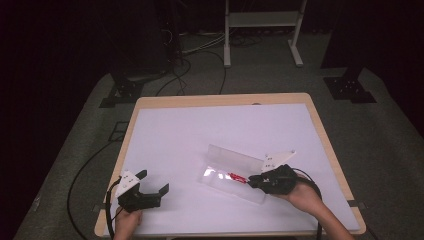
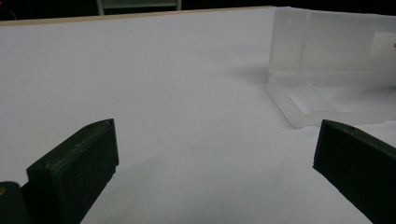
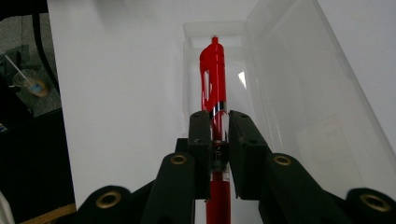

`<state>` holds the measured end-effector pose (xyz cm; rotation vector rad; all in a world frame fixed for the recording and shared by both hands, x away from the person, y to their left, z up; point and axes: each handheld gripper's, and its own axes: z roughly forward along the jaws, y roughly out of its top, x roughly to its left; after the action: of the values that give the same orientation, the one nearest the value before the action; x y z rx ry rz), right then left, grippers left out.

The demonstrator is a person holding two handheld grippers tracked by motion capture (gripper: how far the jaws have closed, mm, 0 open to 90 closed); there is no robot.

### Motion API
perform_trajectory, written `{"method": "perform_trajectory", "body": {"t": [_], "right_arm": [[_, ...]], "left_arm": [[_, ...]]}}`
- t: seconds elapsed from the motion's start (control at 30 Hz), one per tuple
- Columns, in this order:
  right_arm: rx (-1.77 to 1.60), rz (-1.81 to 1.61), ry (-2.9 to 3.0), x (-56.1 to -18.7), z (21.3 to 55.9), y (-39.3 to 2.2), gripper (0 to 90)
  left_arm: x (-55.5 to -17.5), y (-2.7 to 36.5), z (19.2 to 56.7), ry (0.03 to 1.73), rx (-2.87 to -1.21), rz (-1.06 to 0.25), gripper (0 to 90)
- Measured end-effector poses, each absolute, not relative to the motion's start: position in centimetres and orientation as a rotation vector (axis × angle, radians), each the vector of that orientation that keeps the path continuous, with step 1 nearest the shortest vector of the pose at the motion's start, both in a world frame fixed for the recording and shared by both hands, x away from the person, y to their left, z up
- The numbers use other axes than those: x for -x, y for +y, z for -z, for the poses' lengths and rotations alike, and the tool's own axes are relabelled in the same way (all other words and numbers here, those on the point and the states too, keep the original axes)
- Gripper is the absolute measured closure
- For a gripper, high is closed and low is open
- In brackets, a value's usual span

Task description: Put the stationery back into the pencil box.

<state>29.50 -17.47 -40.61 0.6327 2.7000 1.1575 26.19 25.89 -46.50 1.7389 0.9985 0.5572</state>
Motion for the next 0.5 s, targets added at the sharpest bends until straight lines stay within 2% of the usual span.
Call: {"method": "perform_trajectory", "body": {"t": [0.5], "right_arm": [[-0.619, -1.129, 2.736, -30.7, 41.8, -15.9, 78.9]], "left_arm": [[-26.2, 25.9, 46.5, 0.998, -1.738, -0.555, 0.0]]}}
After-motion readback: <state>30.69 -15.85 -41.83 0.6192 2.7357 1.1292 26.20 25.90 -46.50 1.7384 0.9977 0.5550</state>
